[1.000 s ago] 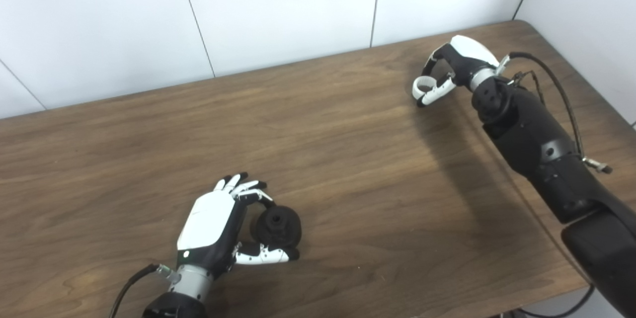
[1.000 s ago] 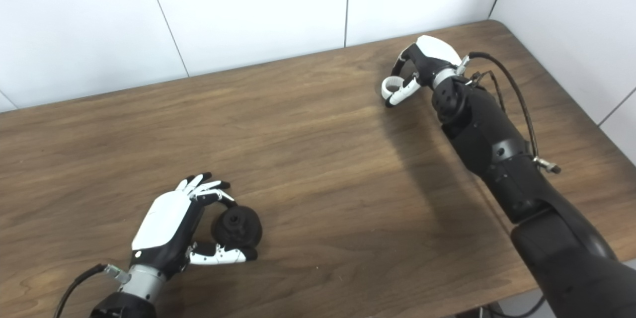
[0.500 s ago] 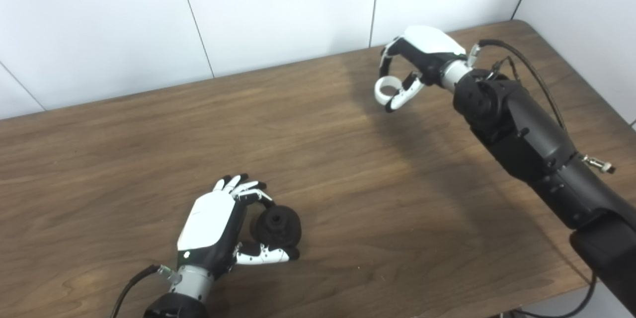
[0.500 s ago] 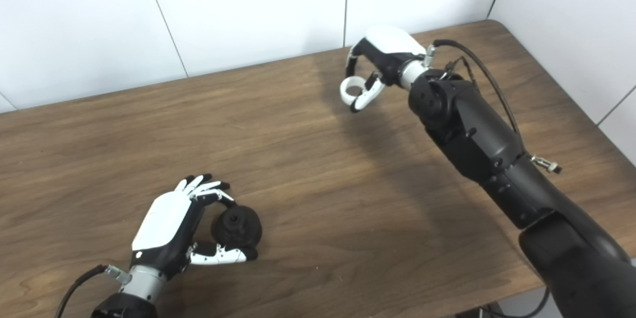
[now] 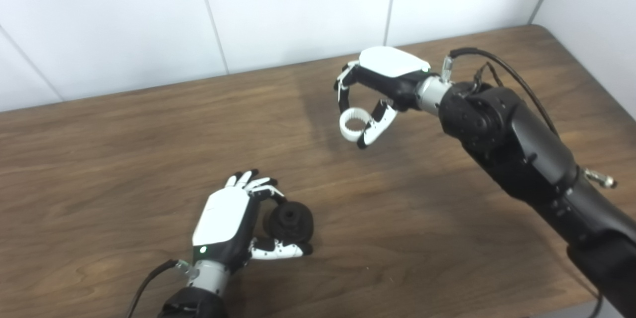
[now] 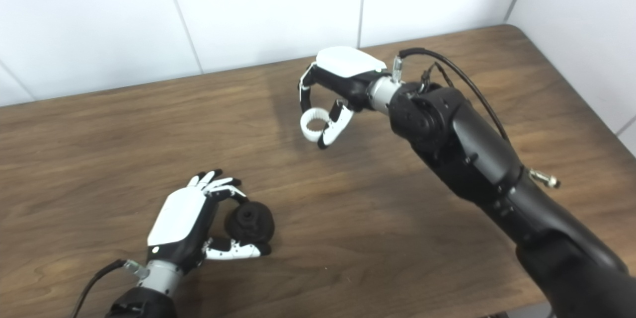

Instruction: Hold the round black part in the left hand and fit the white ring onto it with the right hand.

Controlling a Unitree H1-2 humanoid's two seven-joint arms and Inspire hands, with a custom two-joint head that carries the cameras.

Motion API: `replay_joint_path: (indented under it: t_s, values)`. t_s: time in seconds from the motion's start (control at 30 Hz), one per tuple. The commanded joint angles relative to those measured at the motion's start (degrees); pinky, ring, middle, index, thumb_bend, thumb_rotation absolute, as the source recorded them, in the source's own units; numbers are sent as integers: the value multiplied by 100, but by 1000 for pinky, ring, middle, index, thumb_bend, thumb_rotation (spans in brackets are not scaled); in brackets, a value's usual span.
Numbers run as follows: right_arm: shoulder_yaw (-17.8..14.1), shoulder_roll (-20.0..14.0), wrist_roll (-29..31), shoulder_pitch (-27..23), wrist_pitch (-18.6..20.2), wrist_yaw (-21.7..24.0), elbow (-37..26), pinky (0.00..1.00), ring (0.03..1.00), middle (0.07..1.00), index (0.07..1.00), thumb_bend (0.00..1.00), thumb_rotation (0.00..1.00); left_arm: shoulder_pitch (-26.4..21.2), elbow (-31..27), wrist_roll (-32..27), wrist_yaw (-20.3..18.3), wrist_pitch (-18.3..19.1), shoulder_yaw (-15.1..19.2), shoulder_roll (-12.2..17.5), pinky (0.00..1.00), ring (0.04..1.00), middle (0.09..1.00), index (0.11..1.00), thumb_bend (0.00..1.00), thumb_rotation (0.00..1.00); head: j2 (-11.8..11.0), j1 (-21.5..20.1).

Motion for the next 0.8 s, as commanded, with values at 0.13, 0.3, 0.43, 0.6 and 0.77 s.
replay_joint_path:
  t_s: [0.13, 0.3, 0.43, 0.6, 0.77]
  values:
    - [54, 124, 31, -125, -247, 199, -419, 818, 924, 810, 484, 523, 134, 124, 245, 214, -327, 282, -159, -8, 1000, 953, 834, 484, 522, 56, 27, 237]
    - [156, 329, -19, -14, -204, 307, -565, 867, 949, 829, 485, 523, 134, 110, 337, 256, -235, 275, -202, -39, 1000, 950, 831, 484, 521, 56, 47, 327]
    - [192, 462, -36, 62, -285, 309, -679, 883, 961, 829, 485, 523, 134, 113, 382, 230, -168, 276, -208, -75, 1000, 954, 831, 484, 522, 55, 69, 375]
    - [241, 594, -13, 113, -422, 325, -855, 910, 960, 827, 484, 523, 133, 88, 420, 234, -165, 294, -229, -119, 1000, 956, 836, 484, 522, 56, 103, 432]
    - [223, 678, 47, 183, -656, 299, -945, 923, 952, 814, 485, 522, 136, 56, 432, 258, -209, 333, -247, -160, 1000, 959, 841, 484, 521, 57, 129, 483]
